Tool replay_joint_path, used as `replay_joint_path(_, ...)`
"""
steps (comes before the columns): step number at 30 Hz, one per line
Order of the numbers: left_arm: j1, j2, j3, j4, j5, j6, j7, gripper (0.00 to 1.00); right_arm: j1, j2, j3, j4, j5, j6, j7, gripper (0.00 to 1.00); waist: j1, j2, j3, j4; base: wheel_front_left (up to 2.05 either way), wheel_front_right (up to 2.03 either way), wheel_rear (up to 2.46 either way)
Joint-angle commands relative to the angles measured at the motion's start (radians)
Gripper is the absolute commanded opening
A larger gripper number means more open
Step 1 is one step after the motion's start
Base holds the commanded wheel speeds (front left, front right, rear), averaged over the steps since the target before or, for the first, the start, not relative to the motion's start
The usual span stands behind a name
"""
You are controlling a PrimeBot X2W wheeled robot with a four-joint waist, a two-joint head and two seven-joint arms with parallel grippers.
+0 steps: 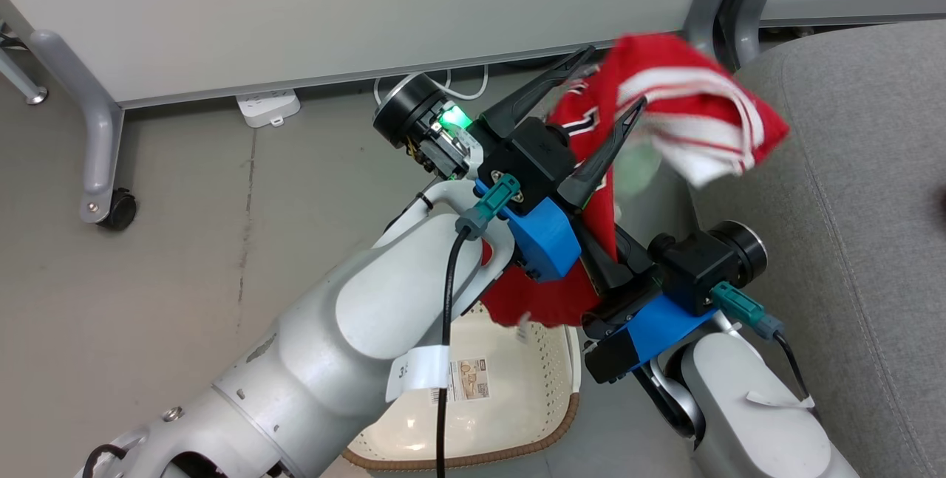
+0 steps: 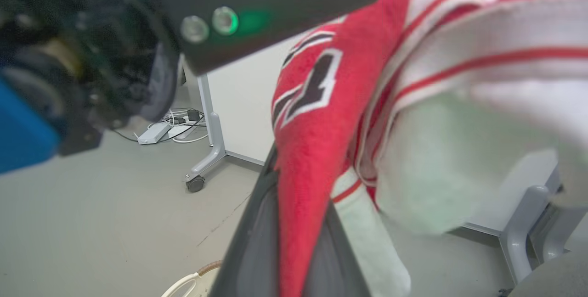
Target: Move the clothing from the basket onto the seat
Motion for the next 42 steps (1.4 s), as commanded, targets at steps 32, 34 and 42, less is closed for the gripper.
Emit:
replay_joint_path(32, -0.004, 0.0, -0.01, 0.013, 0.014, -0.024, -0.005, 1.0, -0.034, -0.027, -0.196, -0.065, -0.003, 0.0, -0.001, 0.0, -0.0001, 0.0, 0.112, -0.146, 0.0, 0.0, 0.0)
replay_joint_path(34, -0.006, 0.0, -0.011, 0.014, 0.017, -0.024, -0.005, 1.0, -0.033, -0.027, -0.21, -0.07, -0.003, 0.0, -0.001, 0.0, -0.0001, 0.0, 0.12, -0.156, 0.0, 0.0, 0.0)
replay_joint_path(42, 0.005, 0.004, -0.02, -0.004, 0.04, -0.043, -0.005, 1.0, -0.034, -0.027, -0.308, -0.106, -0.009, 0.0, 0.0, 0.0, -0.0001, 0.0, 0.173, -0.231, 0.0, 0.0, 0.0)
